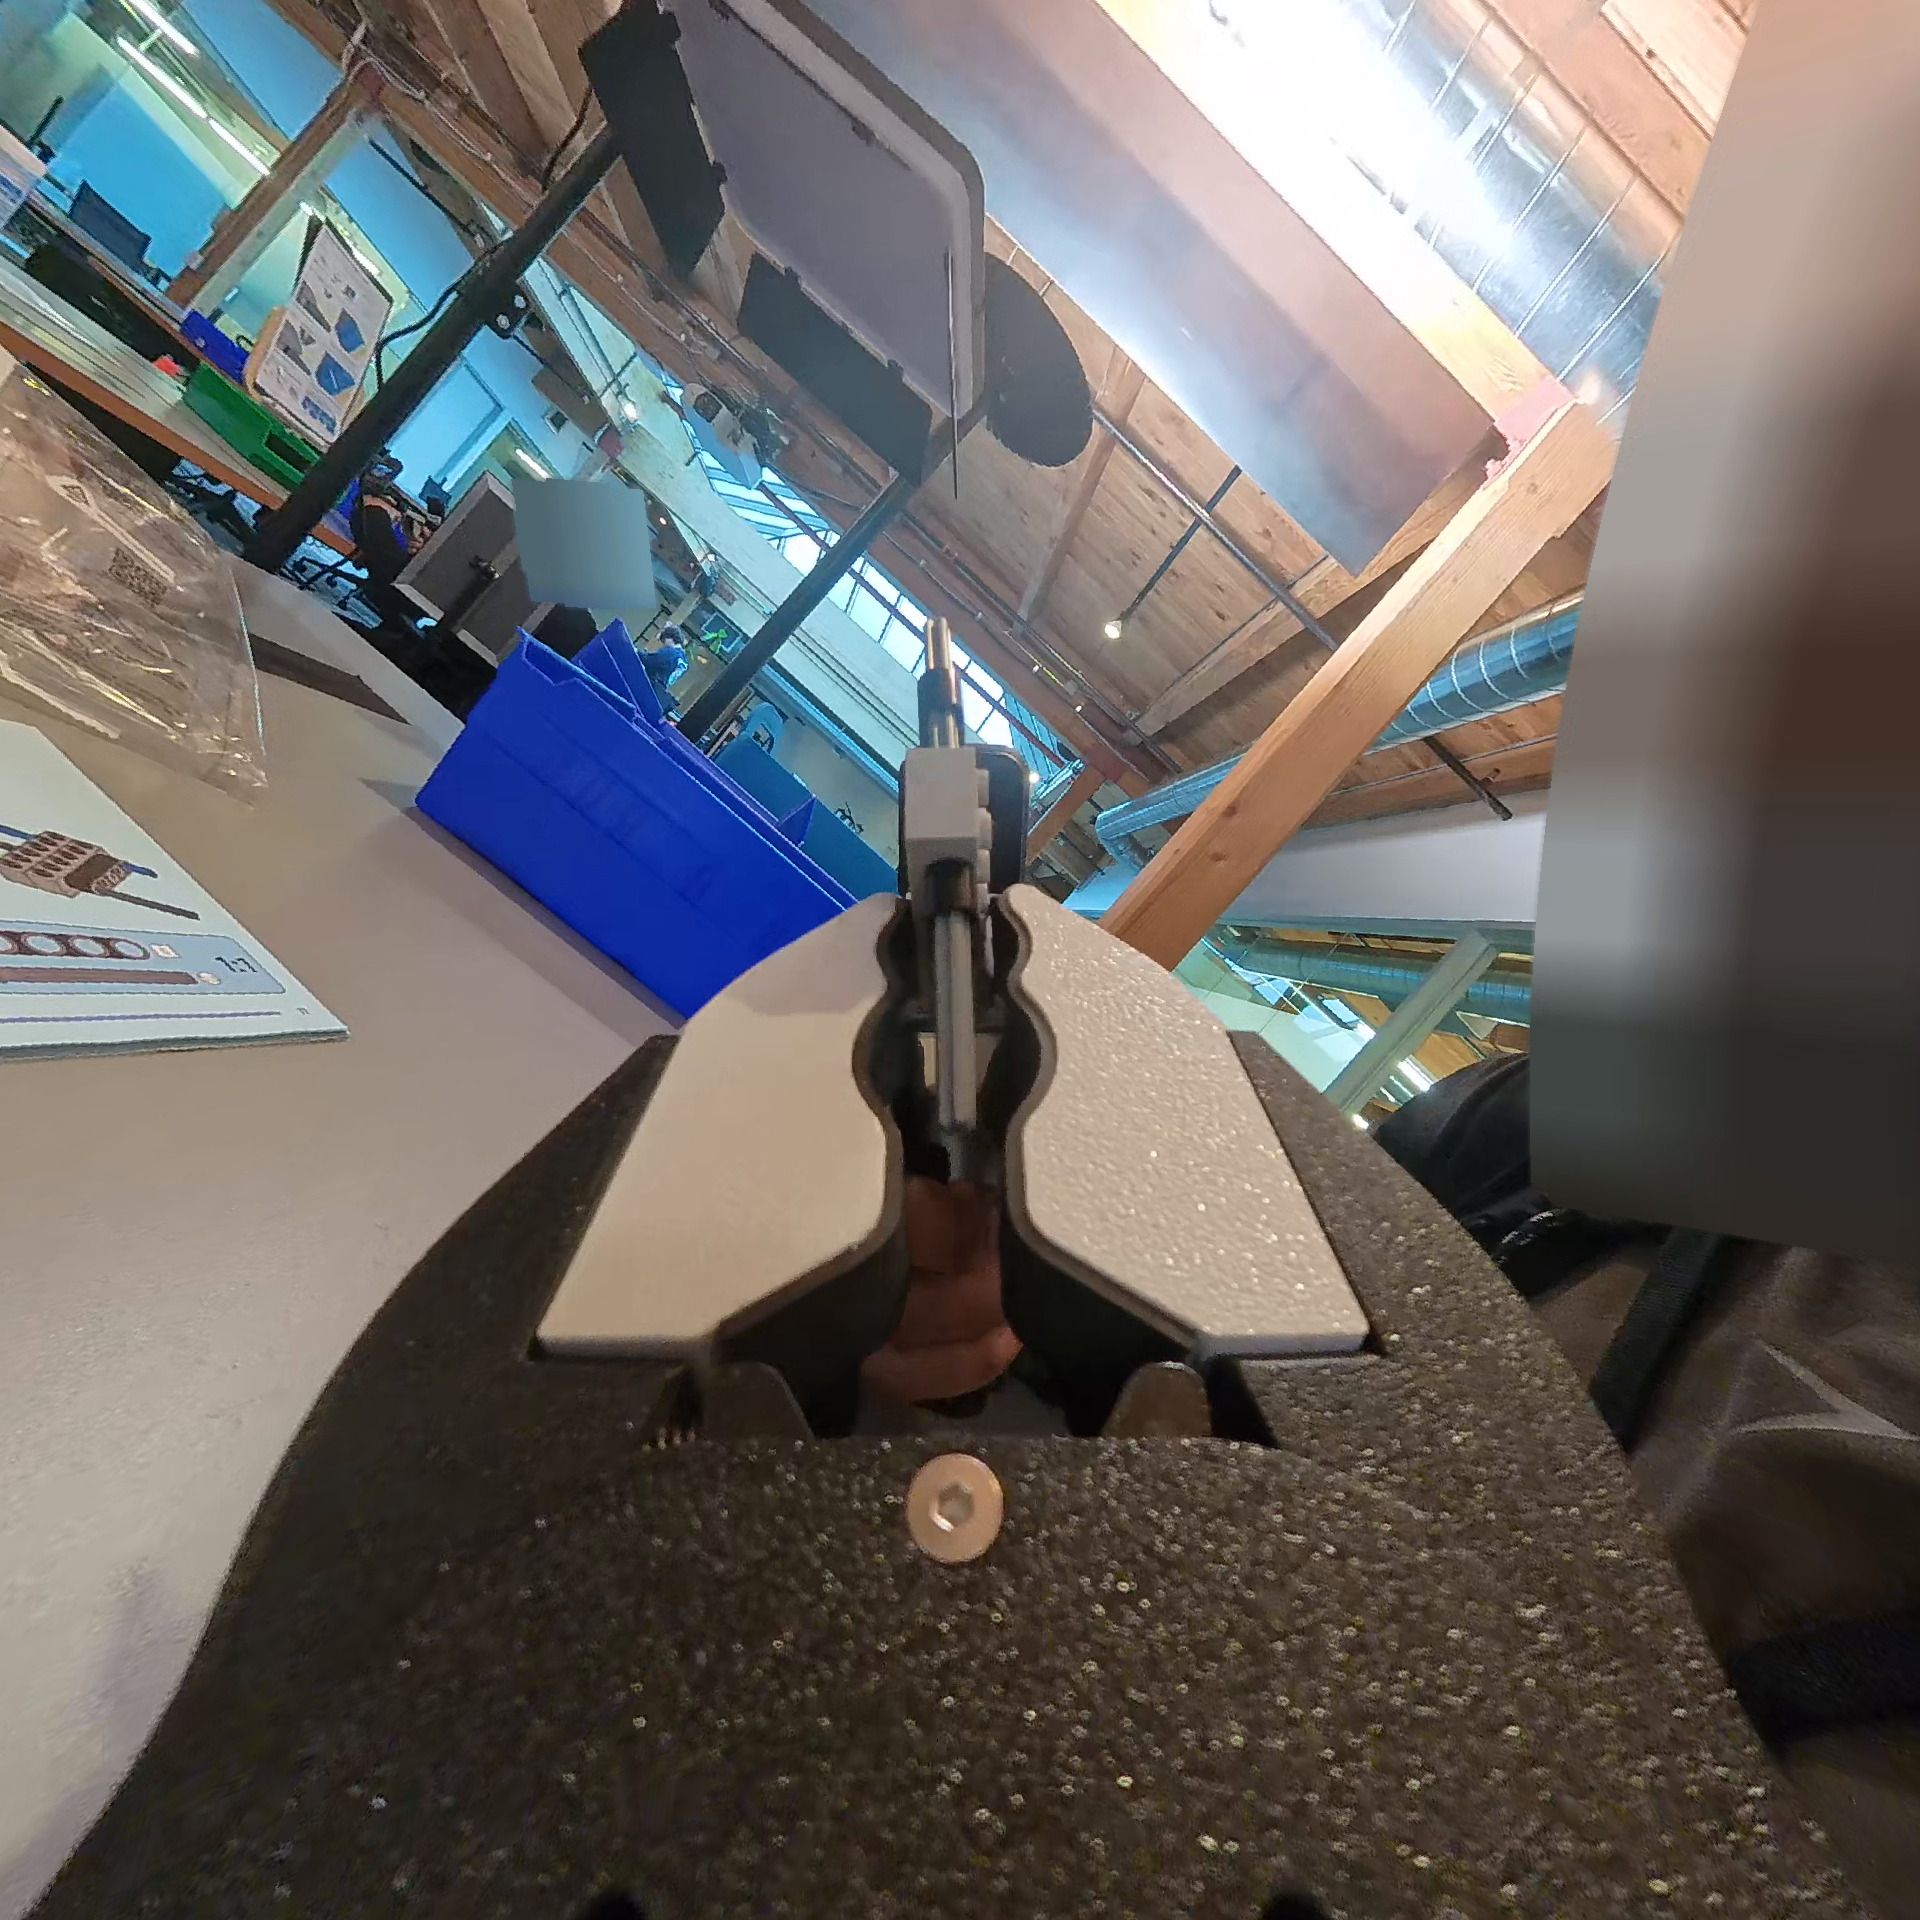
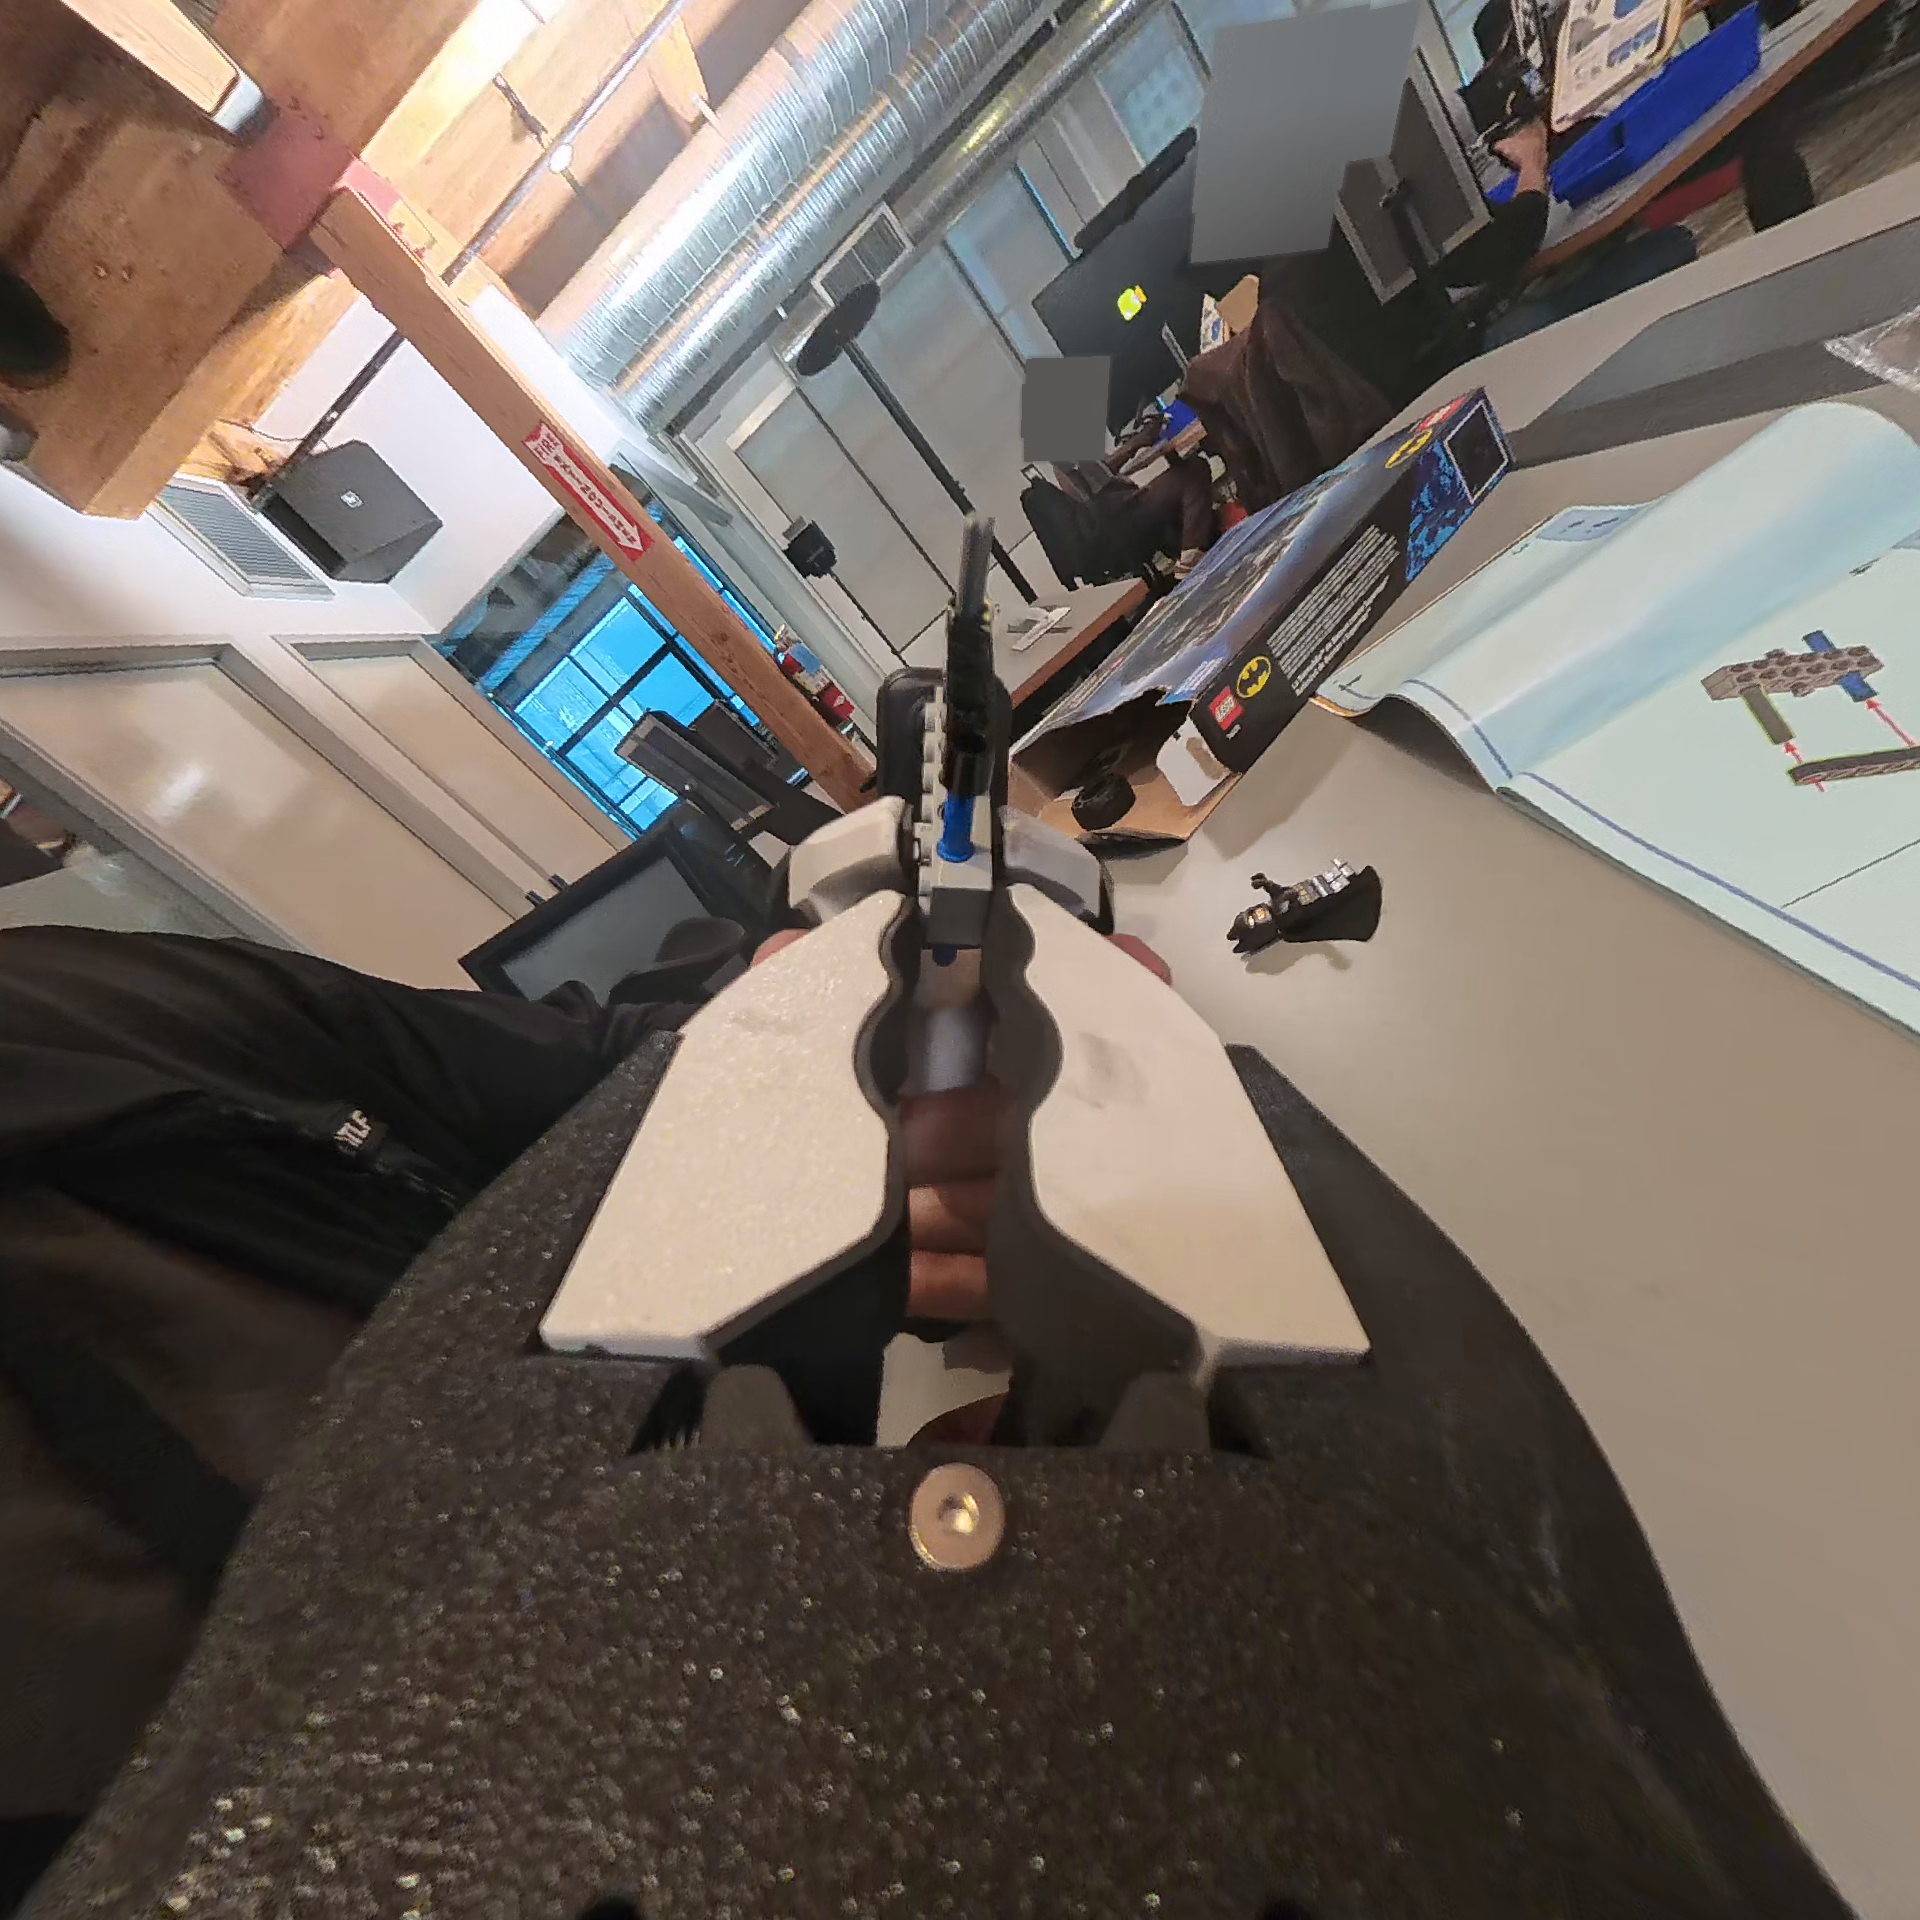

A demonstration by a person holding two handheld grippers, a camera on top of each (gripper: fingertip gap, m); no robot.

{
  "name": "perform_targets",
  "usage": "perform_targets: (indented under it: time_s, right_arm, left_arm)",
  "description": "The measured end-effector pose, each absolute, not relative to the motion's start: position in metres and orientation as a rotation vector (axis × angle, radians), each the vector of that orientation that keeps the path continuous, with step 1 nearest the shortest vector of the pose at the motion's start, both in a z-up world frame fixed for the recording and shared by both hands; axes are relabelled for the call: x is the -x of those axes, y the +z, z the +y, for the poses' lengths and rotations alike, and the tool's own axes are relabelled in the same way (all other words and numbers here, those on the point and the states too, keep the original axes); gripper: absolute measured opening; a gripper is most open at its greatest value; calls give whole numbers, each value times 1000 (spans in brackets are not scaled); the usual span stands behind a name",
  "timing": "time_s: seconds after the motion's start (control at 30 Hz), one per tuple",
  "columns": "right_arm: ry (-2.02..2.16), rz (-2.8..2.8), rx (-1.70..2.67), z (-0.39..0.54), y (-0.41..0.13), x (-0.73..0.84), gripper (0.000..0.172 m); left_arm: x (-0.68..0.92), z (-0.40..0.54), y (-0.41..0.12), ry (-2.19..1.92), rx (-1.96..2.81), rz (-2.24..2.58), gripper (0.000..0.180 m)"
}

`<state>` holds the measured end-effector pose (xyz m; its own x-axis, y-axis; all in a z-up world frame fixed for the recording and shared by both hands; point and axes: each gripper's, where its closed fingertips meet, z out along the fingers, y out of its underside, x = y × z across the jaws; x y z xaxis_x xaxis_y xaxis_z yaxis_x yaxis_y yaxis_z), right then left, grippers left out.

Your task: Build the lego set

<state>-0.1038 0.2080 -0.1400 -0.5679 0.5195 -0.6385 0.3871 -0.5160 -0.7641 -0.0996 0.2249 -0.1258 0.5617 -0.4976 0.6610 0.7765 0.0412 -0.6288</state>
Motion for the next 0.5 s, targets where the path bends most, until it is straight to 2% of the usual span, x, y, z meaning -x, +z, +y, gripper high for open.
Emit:
perform_targets:
  time_s: [0.5]
  right_arm:
    - [2231, -1462, 1409, 209, -141, 105, 12]
  left_arm:
    - [108, 223, -125, -985, 1126, -347, 12]
